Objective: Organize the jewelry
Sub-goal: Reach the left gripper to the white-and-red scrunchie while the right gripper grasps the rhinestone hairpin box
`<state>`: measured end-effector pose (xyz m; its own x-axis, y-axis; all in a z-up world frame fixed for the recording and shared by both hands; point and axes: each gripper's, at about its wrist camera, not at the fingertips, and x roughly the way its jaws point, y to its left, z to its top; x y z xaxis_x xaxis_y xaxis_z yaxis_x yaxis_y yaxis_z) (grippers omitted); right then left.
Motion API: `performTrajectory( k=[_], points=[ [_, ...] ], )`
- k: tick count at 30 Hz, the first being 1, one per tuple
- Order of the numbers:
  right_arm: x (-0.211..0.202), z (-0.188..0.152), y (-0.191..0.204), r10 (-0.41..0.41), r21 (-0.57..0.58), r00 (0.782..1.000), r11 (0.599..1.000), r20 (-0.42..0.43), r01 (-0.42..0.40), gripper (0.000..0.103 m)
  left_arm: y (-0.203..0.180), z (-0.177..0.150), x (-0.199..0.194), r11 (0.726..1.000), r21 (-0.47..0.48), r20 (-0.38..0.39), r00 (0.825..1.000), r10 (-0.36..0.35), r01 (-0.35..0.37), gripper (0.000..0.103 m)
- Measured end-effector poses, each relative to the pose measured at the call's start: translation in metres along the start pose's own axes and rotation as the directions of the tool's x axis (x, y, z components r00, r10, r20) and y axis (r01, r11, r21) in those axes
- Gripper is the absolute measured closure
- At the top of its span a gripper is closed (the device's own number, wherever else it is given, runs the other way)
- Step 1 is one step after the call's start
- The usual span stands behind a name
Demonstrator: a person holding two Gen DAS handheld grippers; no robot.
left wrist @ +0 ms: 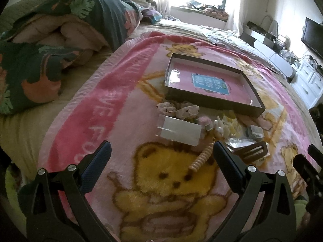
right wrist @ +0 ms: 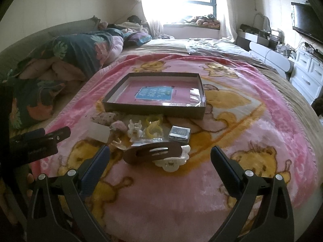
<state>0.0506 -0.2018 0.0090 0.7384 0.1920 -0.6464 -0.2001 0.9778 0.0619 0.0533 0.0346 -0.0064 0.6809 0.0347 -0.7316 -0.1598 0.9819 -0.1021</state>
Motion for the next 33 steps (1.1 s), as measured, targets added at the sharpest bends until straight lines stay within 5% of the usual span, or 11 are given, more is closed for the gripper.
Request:
performTrajectory(
  k=[20, 29, 33],
  points=[
    [0.057, 0.025, -0.053, -0.02, 0.084, 0.997, 0.996, -0.071, 0.026, 0.004, -0.009, 0.033, 0.091, 0.999, 0.014, -0.14, 0.99, -0.028, 0.03, 0.009],
    [0.092, 0.02, -0.065, 0.043, 0.113, 0.986, 0.993, -0.161, -0.025, 0.004, -0.016, 0.049, 0.127, 0.987, 0.017, -0.19, 0.97, -0.152, 0.158, 0.009],
    [0.112, 0.019, -0.065, 0.077, 0.139, 0.976, 0.989, -0.203, -0.05, 0.004, -0.021, 0.055, 0.142, 0.979, 0.024, -0.222, 0.956, -0.192, 0.202, 0.034]
  ],
)
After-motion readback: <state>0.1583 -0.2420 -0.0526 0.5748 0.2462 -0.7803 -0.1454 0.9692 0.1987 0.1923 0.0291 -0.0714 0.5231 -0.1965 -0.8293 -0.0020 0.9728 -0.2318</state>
